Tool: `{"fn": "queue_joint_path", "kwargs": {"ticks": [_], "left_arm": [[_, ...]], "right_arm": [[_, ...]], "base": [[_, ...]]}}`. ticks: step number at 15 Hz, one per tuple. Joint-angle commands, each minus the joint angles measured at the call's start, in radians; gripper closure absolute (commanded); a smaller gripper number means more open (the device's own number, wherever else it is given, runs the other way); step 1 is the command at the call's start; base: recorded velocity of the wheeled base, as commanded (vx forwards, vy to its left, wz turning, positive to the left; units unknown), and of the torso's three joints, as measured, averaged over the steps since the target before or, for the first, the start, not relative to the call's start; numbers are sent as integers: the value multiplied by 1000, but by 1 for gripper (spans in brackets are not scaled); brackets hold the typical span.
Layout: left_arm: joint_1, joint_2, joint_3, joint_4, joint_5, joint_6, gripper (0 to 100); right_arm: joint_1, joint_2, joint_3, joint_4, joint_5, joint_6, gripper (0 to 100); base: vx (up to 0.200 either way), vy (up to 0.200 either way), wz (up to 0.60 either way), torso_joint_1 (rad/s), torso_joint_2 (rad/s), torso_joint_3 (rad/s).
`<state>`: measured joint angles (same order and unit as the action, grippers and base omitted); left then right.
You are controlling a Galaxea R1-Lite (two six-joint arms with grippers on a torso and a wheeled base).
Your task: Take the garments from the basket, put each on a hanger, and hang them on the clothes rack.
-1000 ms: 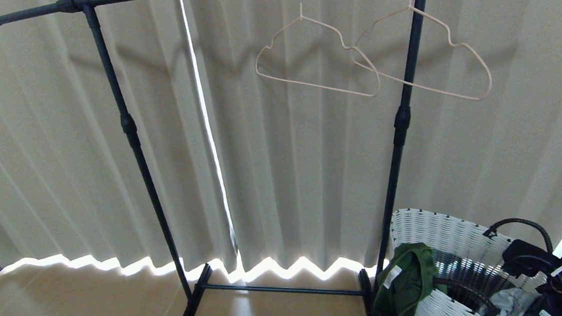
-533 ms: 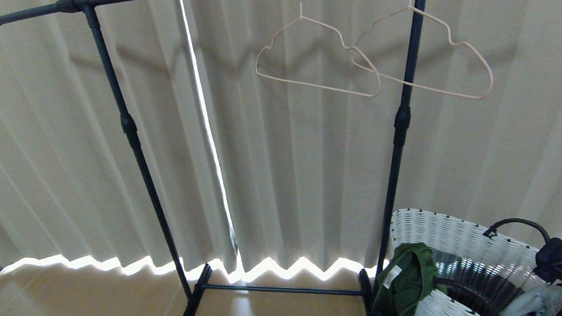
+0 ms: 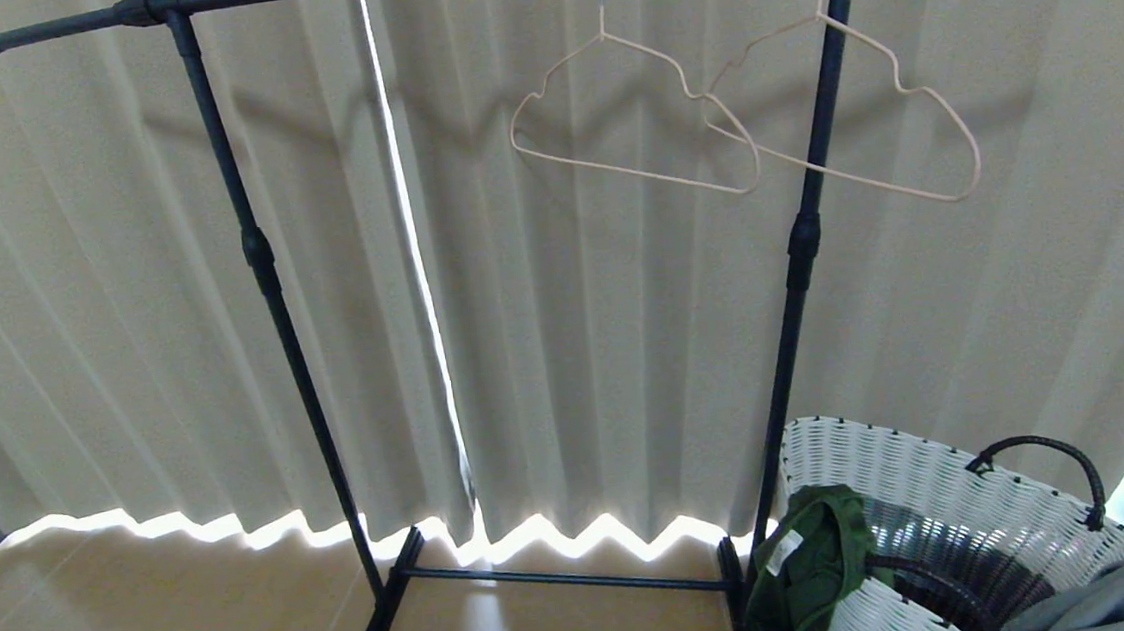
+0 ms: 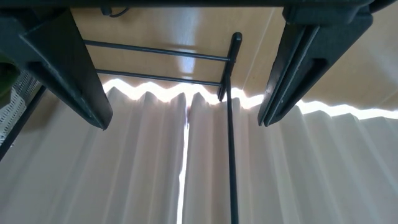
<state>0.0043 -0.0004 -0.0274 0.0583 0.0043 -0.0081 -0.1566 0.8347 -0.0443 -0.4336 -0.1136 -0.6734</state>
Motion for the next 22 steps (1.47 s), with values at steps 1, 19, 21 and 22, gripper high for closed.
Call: {"fn": "queue_joint_path", "kwargs": {"ticks": [1,19,21,22], "left_arm": [[0,0,0,0,0,-1,0],[0,0,1,0,0,2,0],[-1,0,1,0,-3,3,0],[-1,0,1,0,-3,5,0]], "right_arm": [[0,-54,3,0,2,0,100],[0,-55,4,-2,5,41,100],[0,-55,4,-2,5,41,100],[0,-55,4,-2,5,41,100]], "base": [[0,0,-600,7,2,-2],[-89,0,-67,2,2,0],[0,0,0,0,0,0],[0,0,0,0,0,0]]}}
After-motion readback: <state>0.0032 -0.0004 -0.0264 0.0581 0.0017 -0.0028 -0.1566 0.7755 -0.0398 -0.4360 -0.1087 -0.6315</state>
